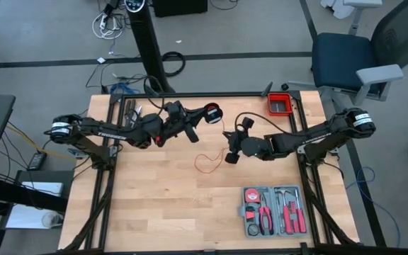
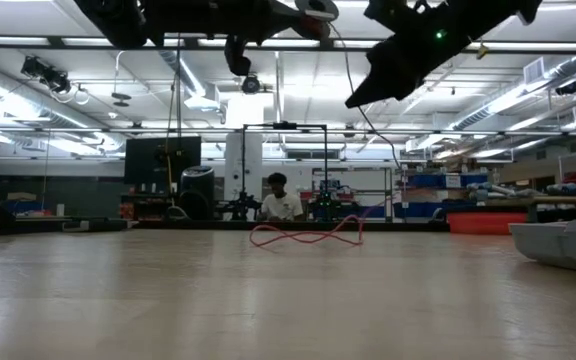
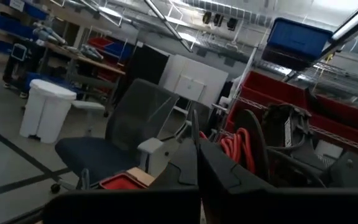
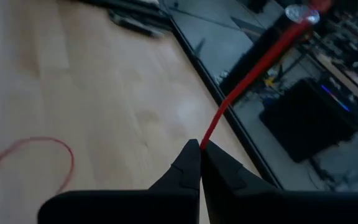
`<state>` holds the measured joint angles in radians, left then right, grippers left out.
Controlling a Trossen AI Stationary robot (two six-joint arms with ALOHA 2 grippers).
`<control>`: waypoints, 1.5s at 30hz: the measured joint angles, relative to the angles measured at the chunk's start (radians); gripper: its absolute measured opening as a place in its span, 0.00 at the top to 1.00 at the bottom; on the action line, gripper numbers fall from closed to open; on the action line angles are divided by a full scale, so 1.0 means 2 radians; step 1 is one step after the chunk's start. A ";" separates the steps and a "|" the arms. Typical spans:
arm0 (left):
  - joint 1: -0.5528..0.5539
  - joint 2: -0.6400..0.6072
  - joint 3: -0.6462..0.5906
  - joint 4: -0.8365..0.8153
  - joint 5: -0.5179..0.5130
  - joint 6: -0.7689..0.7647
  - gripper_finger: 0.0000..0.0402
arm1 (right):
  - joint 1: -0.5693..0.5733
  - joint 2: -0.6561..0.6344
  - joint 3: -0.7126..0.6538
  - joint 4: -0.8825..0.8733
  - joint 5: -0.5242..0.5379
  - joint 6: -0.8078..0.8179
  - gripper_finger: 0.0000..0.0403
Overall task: Coil cords
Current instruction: Coil the wire
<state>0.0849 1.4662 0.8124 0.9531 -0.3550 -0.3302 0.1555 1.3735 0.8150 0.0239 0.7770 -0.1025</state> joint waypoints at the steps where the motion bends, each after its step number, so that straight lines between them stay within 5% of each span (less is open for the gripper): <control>1: 0.000 0.000 0.000 0.000 0.000 0.000 1.00 | 0.000 0.000 0.000 0.011 -0.005 -0.008 1.00; 10: 0.000 0.017 0.000 0.020 -0.034 -0.011 1.00 | -0.002 0.027 0.017 0.051 -0.047 -0.017 1.00; 23: 0.004 0.043 0.000 0.046 -0.057 -0.048 1.00 | 0.002 0.098 0.117 -0.024 -0.117 -0.071 1.00; 37: 0.018 0.042 0.001 -0.033 -0.056 -0.048 1.00 | -0.030 0.096 0.173 -0.084 -0.147 -0.103 1.00; 45: 0.018 0.042 0.001 -0.045 -0.050 -0.022 0.99 | -0.046 0.095 0.190 -0.128 -0.252 -0.076 0.99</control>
<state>0.1204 1.5505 0.8135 0.8640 -0.4553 -0.3733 0.0643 1.5642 1.1950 -0.2313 0.2738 -0.2538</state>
